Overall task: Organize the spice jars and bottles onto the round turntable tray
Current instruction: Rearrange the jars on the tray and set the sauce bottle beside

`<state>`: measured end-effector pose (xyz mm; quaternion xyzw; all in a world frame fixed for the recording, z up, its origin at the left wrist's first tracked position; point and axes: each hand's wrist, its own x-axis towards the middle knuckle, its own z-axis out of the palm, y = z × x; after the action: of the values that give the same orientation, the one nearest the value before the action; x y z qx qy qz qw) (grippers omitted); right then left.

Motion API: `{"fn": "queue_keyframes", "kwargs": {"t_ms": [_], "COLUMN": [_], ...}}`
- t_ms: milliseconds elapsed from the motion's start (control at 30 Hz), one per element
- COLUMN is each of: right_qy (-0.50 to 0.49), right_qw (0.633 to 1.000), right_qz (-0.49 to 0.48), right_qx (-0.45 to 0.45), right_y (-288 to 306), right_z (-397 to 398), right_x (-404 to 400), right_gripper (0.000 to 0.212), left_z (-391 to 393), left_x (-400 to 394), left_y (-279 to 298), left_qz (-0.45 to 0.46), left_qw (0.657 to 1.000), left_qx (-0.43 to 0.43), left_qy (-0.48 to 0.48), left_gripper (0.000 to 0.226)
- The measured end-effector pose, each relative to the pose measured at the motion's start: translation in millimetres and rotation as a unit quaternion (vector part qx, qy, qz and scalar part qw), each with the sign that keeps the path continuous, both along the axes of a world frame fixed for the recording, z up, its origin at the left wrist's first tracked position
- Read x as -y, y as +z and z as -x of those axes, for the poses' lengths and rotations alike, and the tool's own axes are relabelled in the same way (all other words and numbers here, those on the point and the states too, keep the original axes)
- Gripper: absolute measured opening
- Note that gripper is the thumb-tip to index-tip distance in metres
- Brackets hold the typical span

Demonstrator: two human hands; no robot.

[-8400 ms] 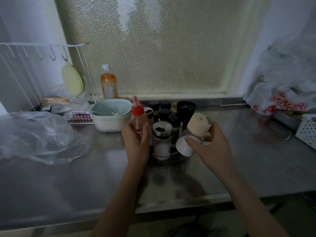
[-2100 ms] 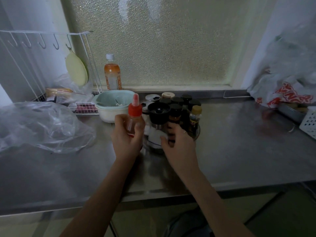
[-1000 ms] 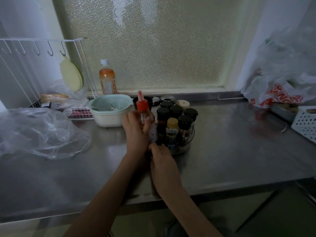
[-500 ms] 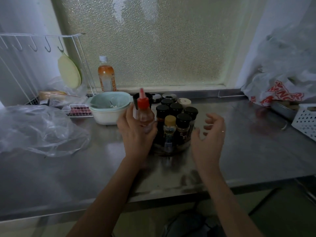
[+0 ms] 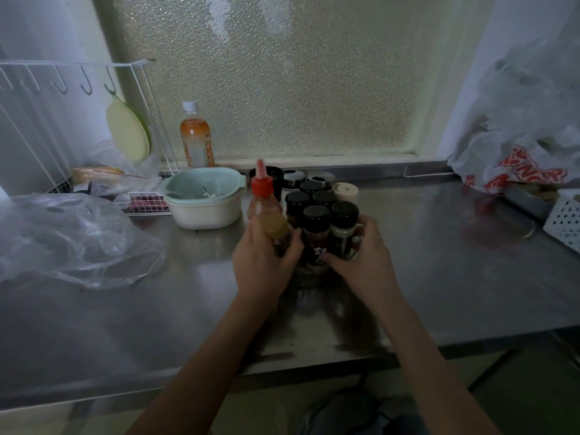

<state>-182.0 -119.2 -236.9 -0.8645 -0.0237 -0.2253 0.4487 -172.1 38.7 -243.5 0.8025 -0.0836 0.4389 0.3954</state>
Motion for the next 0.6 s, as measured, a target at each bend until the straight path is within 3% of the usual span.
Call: {"fn": "queue_keyframes", "kwargs": {"t_ms": [100,200,300,433,600], "right_qy": [-0.039,-0.07,-0.103,-0.064,-0.087], "right_qw": [0.997,0.991,0.987,0.994,0.989], "right_qz": [0.058,0.112,0.12,0.093,0.109], "right_qx": [0.015,0.024,0.015,0.001,0.044], "right_y": [-3,-4,-4,-6,-11], "right_z": [-5,-12,-14,-13,-11], "right_x": [-13,-29,-40,-34,-25], "right_gripper": [0.067,0.072,0.073,0.067,0.06], "left_z": [-5,-9,-3,0,-3], "left_x": [-13,-17,-13,-11,-1], "left_y": [2,-3,-6,-7,-6], "left_qz": [0.125,0.141,0.099,-0.005,-0.026], "left_qw": [0.991,0.987,0.989,0.973,0.967], "left_qx": [-0.054,-0.062,-0.025,0.006,-0.048], "left_qy": [0.0,-0.036,-0.102,-0.229,-0.247], "left_gripper": [0.036,0.031,0.023,0.019,0.03]}}
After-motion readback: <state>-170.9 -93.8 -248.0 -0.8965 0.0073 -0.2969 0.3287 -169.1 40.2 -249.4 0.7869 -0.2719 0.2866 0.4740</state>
